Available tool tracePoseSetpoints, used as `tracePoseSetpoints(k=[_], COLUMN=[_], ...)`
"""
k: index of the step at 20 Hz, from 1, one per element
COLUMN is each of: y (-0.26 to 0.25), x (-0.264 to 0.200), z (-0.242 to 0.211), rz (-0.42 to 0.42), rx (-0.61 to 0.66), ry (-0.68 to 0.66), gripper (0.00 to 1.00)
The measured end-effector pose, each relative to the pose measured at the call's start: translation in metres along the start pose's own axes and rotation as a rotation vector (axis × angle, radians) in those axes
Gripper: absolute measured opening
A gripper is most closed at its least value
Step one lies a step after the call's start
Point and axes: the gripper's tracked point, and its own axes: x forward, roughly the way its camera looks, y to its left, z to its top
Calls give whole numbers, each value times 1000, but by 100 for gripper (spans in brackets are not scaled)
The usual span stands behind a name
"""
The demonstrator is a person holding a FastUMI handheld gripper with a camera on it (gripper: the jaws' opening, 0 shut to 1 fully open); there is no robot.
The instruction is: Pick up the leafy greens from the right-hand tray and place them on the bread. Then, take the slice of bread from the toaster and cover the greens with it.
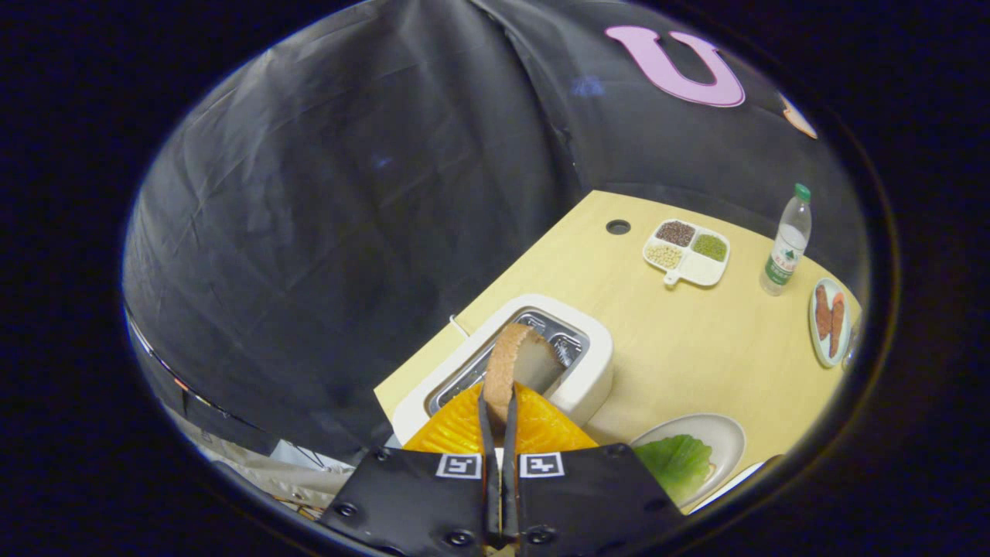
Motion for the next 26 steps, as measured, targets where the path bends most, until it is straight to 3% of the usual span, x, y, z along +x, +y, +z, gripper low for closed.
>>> tracePoseSetpoints(k=[15,26], y=[-36,-102], x=[-75,-88], z=[10,-42], rz=[-2,-70], rx=[76,188], ry=[-97,-94], gripper=[4,4])
